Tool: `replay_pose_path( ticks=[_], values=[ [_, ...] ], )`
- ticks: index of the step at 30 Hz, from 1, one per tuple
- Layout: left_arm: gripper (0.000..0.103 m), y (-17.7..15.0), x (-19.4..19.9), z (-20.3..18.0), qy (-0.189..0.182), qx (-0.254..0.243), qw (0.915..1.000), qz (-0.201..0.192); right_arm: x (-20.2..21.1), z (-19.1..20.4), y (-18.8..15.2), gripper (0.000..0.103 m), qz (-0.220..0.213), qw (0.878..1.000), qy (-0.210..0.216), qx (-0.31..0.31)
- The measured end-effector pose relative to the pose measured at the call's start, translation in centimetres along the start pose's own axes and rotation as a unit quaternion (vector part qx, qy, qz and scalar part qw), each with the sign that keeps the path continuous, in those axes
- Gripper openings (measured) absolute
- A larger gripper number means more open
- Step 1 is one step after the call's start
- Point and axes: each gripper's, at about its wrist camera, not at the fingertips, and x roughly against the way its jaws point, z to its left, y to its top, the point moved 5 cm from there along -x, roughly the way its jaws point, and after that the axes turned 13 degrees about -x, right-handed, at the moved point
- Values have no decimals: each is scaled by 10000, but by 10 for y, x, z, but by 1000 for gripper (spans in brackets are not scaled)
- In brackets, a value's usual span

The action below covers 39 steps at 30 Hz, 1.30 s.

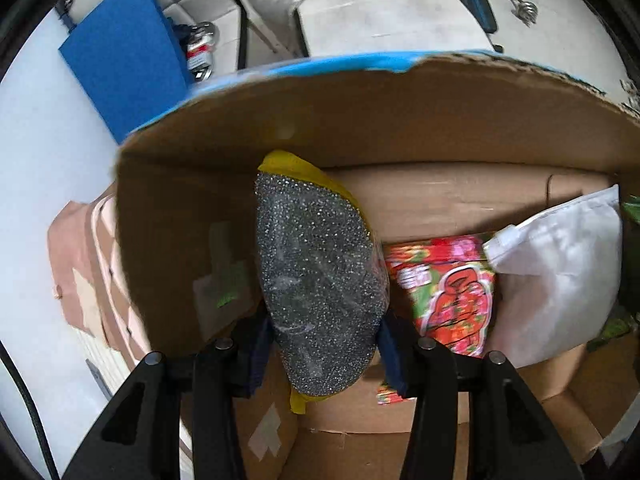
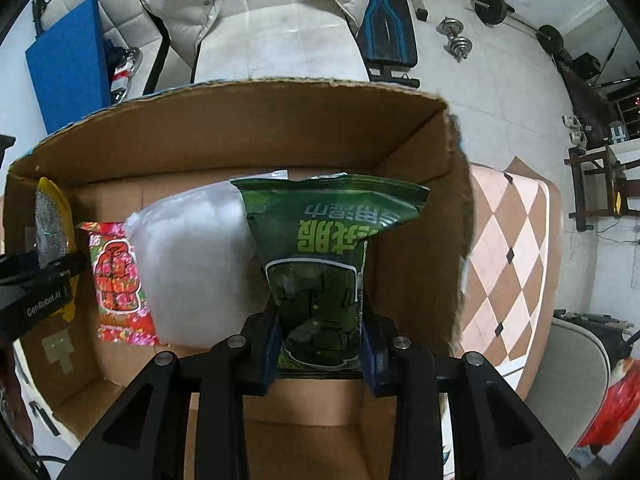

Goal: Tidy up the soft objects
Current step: 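Lower the sponge and green bag into the box and open both grippers, then grasp the lavender cloth with the left gripper while the right gripper grasps the blue-white milk packet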

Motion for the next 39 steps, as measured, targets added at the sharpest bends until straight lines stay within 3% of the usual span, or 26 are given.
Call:
replay_pose_path(
  ticks=[11, 12, 14, 16, 17, 20, 24, 27, 35, 39],
  values=[
    [46, 2, -15, -3, -293, 70, 9990, 336, -20, 5, 9, 38, 283, 9992, -205, 168],
    [46, 1, -14, -4, -353, 90, 9987, 359, -19, 6, 9, 41, 323, 9992, -157, 154],
    [48, 0, -10, -1, -471, 127, 9982, 354, -12, 6, 9, 61, 362, 9993, 2, 131],
    [52, -1, -1, 2, -692, 191, 9971, 249, -3, 5, 7, 71, 239, 9996, -101, 140],
    [57, -2, 4, 4, -779, 223, 9965, 209, -1, 5, 6, 72, 224, 9996, -79, 146],
    [91, -5, 30, 12, -829, 277, 9961, -82, 11, -1, 0, 82, 280, 9995, 149, 67],
    [97, -19, 62, 17, -919, 313, 9945, -388, 33, -7, -11, 88, 206, 9994, 252, 118],
    [100, -33, 81, 16, -992, 360, 9926, -601, 49, -9, -25, 103, 140, 9987, 471, 133],
    [100, -83, 109, 6, -1031, 551, 9876, -1052, 86, -19, -65, 103, -307, 9973, 641, 175],
    [100, -121, 113, 2, -1133, 923, 9819, -1203, 97, -26, -100, 103, -395, 9947, 950, 85]
  ],
)
